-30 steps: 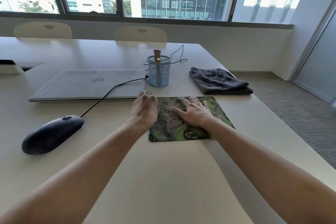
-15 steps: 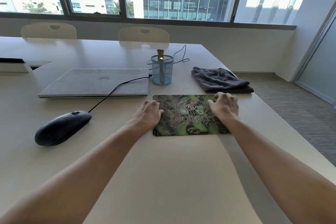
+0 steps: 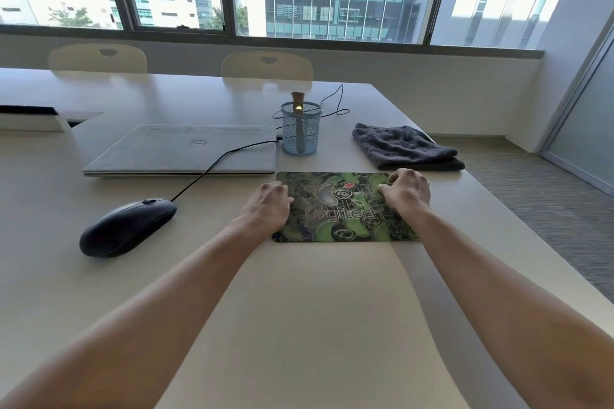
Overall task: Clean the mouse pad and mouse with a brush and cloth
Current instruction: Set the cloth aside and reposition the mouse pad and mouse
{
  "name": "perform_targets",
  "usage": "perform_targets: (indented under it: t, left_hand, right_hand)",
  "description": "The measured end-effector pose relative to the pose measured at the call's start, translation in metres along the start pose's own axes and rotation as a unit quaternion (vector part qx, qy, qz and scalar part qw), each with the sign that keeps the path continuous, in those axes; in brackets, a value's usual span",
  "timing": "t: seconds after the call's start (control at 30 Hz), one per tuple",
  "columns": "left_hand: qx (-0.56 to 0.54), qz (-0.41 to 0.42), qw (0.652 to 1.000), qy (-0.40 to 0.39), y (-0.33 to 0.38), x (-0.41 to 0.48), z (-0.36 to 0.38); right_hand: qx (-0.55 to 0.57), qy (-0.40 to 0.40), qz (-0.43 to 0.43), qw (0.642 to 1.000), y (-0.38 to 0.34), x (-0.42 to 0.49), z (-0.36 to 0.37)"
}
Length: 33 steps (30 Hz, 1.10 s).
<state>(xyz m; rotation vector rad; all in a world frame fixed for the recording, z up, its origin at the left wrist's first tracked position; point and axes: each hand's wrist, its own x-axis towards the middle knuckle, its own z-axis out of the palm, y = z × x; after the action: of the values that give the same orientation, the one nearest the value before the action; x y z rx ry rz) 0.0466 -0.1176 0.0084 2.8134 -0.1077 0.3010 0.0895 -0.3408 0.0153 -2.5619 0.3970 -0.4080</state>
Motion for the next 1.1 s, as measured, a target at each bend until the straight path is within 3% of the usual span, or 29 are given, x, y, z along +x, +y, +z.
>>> perform_targets:
  t: [0.23, 0.37, 0.6, 0.7, 0.87, 1.1]
  left_hand:
    - [-0.037, -0.017, 0.999, 0.001, 0.002, -0.004, -0.005]
    - [-0.065, -0.023, 0.996, 0.049, -0.003, -0.015, -0.022]
    - [-0.071, -0.117, 0.977, 0.165, -0.068, -0.044, -0.096]
    - [-0.071, -0.191, 0.971, 0.124, -0.107, -0.058, -0.115]
    - [-0.121, -0.277, 0.951, 0.065, -0.153, -0.081, -0.114]
    - [-0.394, -0.311, 0.864, 0.040, -0.157, -0.091, -0.114]
  right_hand:
    - [-0.048, 0.028, -0.033, 0.998, -0.011, -0.015, 0.004]
    - [-0.015, 0.030, -0.069, 0.997, -0.034, -0.023, -0.001]
    - [0.123, -0.127, -0.205, 0.963, -0.130, -0.087, 0.016]
    - [0.140, -0.204, -0.252, 0.936, -0.163, -0.120, 0.029]
    - [0.170, -0.307, -0.240, 0.905, -0.197, -0.153, 0.050]
    - [0.155, -0.303, -0.197, 0.919, -0.219, -0.171, 0.064]
